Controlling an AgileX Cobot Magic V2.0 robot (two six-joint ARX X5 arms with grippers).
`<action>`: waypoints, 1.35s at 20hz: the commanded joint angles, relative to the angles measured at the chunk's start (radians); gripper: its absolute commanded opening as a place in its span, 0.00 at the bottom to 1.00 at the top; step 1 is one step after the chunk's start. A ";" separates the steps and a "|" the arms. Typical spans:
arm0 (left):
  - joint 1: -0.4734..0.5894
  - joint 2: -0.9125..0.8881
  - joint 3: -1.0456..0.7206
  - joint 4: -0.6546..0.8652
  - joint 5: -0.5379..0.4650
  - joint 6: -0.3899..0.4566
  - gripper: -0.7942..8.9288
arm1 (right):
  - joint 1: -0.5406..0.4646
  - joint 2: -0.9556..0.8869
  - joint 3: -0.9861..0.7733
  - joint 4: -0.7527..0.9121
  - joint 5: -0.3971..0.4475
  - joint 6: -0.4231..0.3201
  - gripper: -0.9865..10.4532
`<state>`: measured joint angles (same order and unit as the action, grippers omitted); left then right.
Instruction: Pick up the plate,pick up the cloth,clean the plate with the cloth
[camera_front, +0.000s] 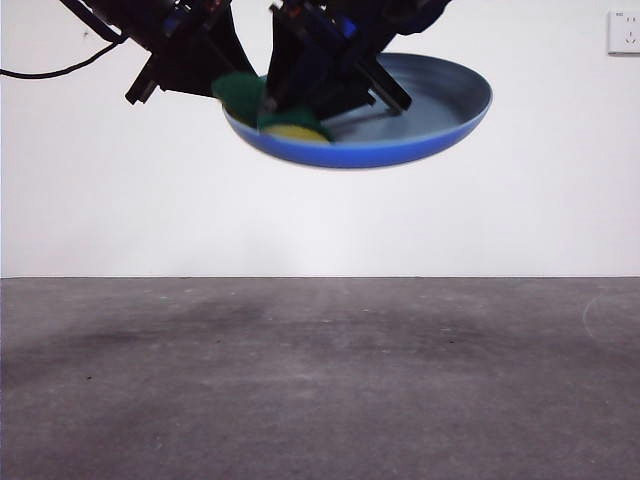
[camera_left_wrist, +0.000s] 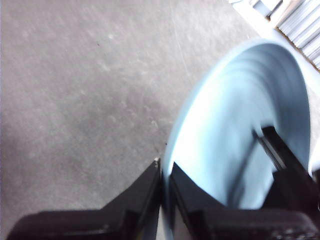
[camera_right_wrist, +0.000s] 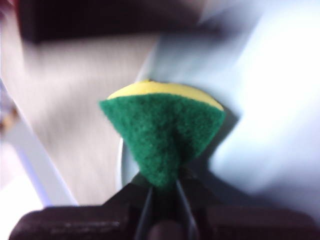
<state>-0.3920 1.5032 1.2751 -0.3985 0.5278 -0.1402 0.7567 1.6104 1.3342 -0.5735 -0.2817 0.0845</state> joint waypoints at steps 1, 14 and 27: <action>0.008 -0.012 0.009 0.026 0.024 -0.070 0.07 | 0.018 0.026 -0.020 -0.127 0.134 -0.027 0.08; 0.005 -0.012 0.009 -0.334 0.225 0.219 0.07 | -0.036 0.026 -0.020 0.082 0.705 -0.032 0.08; 0.087 0.107 0.009 -0.195 -0.464 0.246 0.07 | -0.033 -0.235 -0.020 0.030 0.388 0.030 0.08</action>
<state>-0.3046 1.5951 1.2888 -0.5964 0.0593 0.0906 0.7216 1.3674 1.3201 -0.5442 0.1043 0.1028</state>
